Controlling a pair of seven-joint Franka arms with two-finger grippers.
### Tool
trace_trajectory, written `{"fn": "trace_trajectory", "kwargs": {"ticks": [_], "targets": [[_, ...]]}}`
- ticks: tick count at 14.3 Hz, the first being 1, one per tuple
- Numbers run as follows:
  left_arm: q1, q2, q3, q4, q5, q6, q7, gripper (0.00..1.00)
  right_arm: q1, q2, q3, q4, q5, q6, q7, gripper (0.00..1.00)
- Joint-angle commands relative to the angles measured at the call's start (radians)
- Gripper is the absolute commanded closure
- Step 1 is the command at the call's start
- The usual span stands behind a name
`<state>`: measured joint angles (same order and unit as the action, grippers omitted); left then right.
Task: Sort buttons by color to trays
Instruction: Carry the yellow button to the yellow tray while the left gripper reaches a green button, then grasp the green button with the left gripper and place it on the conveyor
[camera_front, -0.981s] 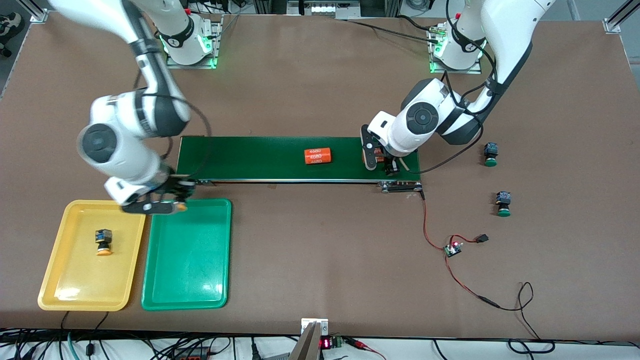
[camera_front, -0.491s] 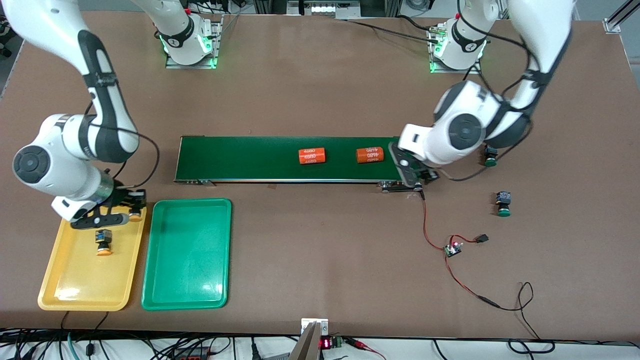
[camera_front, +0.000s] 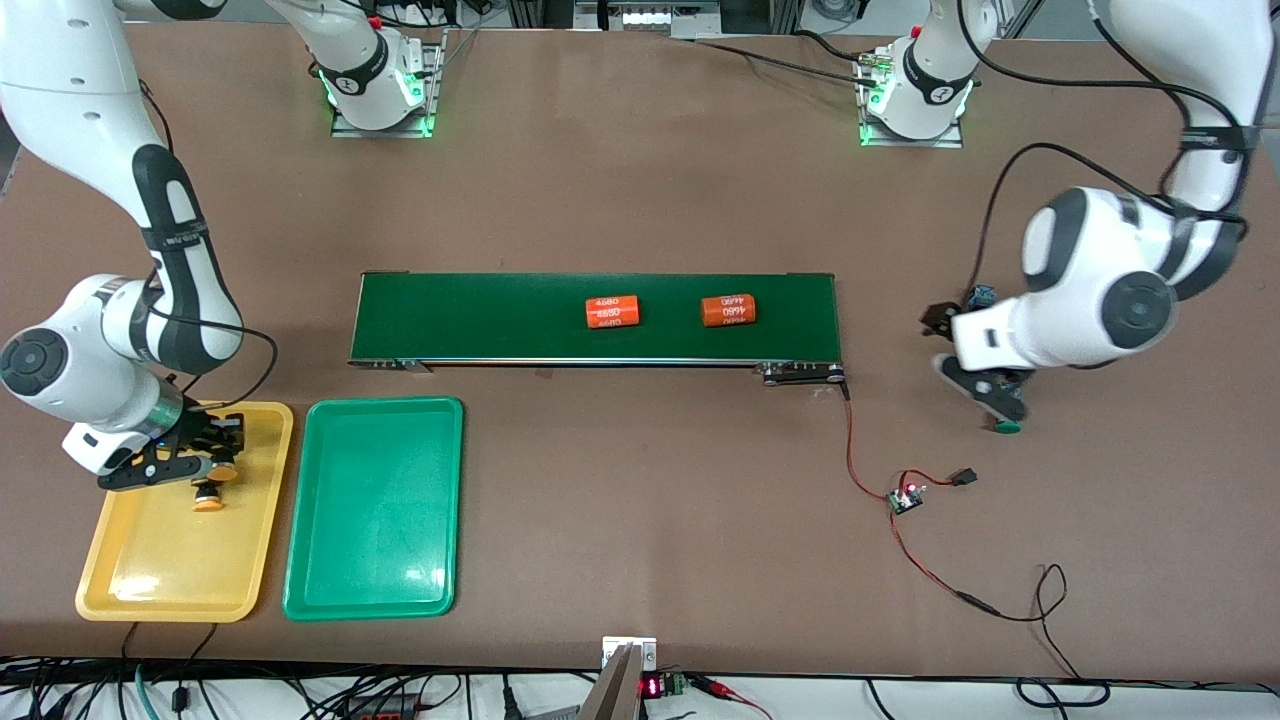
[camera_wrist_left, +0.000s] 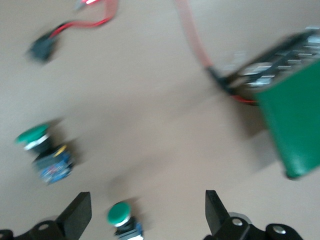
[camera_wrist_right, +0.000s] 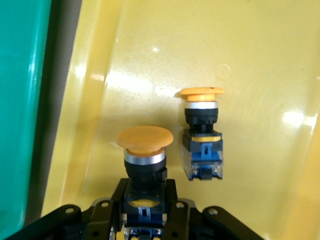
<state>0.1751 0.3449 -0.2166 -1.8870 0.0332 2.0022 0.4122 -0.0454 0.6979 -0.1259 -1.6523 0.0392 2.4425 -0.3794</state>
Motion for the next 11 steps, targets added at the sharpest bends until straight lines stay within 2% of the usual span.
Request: {"fn": "trace_trajectory", "kwargs": {"ticks": [1, 2, 3, 4, 5, 7, 9, 10, 11], "targets": [[-0.012, 0.049, 0.133, 0.008, -0.016, 0.151, -0.027, 0.00, -0.017, 0.044, 0.011, 0.054, -0.010, 0.013, -0.015, 0.92], [-0.016, 0.075, 0.164, 0.006, -0.013, 0.221, -0.026, 0.00, -0.017, 0.055, 0.011, 0.055, -0.008, 0.029, -0.013, 0.79], [-0.017, 0.095, 0.177, -0.006, -0.013, 0.286, -0.023, 0.00, -0.017, 0.057, 0.011, 0.055, -0.007, 0.036, -0.010, 0.47], [-0.016, 0.112, 0.189, -0.020, -0.010, 0.317, -0.023, 0.00, -0.013, 0.055, 0.011, 0.055, -0.005, 0.036, -0.010, 0.33], [-0.016, 0.132, 0.191, -0.035, -0.013, 0.340, -0.023, 0.00, -0.007, 0.049, 0.011, 0.054, -0.002, 0.036, -0.003, 0.03], [-0.012, 0.150, 0.197, -0.073, -0.021, 0.398, -0.038, 0.00, 0.002, 0.007, 0.011, 0.042, -0.001, 0.004, 0.000, 0.00], [-0.011, 0.175, 0.206, -0.113, -0.021, 0.464, -0.038, 0.00, 0.025, -0.056, 0.011, 0.029, 0.005, -0.098, 0.042, 0.00], [-0.011, 0.186, 0.207, -0.132, -0.021, 0.481, -0.038, 0.03, 0.051, -0.101, 0.011, 0.020, 0.005, -0.181, 0.115, 0.00], [-0.011, 0.192, 0.207, -0.136, -0.022, 0.483, -0.038, 0.14, 0.079, -0.135, 0.011, 0.020, 0.005, -0.285, 0.202, 0.00]]}}
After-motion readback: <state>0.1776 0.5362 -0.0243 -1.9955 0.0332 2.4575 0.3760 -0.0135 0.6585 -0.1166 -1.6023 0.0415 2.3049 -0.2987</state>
